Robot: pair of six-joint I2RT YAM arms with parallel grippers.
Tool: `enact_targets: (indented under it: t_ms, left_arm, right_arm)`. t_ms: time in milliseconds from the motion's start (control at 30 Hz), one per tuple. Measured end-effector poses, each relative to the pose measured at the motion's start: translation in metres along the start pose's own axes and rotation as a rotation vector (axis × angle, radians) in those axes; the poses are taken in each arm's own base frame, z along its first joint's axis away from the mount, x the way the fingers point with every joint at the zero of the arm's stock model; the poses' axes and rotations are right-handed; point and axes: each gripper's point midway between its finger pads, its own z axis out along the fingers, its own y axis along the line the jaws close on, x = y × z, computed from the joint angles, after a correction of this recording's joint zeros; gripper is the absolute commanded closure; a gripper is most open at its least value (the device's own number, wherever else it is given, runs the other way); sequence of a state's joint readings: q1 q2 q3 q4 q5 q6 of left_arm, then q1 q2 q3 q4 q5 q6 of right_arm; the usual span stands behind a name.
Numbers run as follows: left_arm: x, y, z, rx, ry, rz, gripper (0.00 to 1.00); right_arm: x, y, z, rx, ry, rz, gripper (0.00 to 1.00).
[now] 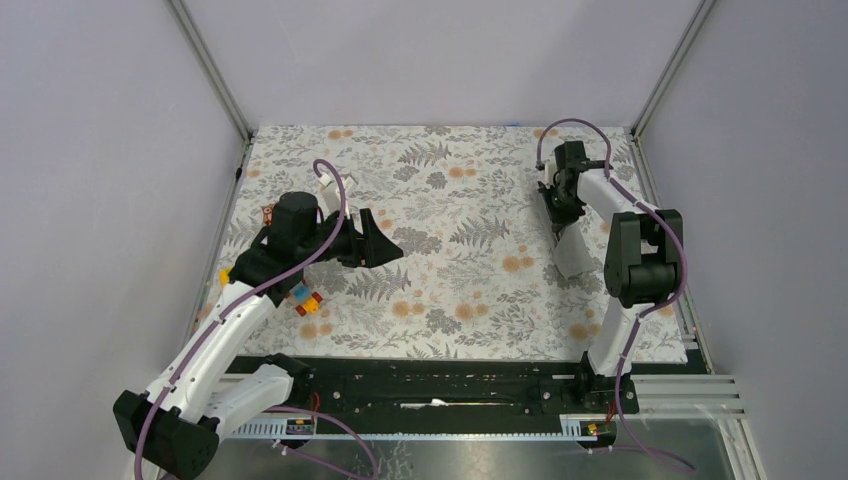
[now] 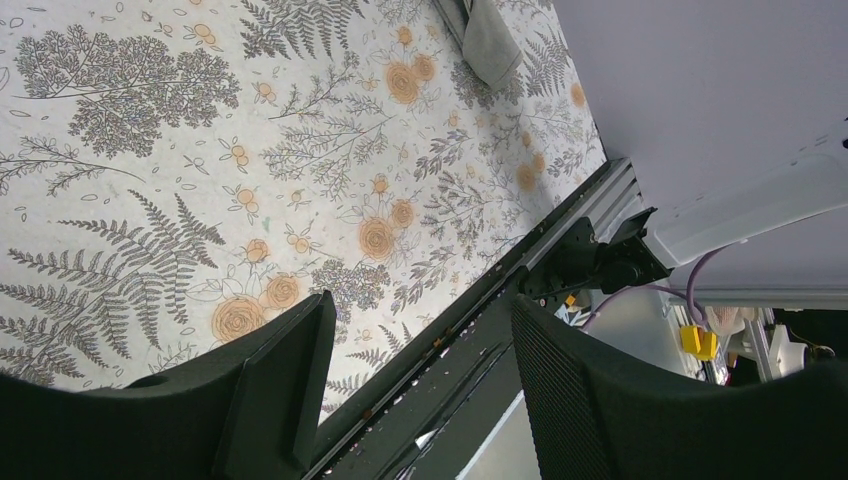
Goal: Fold the napkin into a case and place the utensils inside
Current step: Insert the knife into the folded napkin.
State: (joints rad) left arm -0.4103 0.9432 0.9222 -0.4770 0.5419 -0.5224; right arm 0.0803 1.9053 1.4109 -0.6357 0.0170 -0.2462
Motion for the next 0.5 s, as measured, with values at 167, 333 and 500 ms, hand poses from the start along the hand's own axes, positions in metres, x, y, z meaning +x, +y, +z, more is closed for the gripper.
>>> enact_targets:
  t_ms: [167,333,500]
  left_arm:
    - [0.000,0.000,0.000,0.003,0.002,0.000,0.30]
    - [0.000,-0.001,0.000,0.005,0.003,0.000,0.30]
    - [0.001,-0.001,0.000,0.008,0.004,-0.002,0.30]
  right_arm:
    - [0.010,0.001,0.004,0.003,0.026,-0.001,1.00]
    - [0.015,-0.001,0.006,0.018,0.039,-0.001,1.00]
    - [0.023,-0.003,0.009,0.031,0.061,-0.002,1.00]
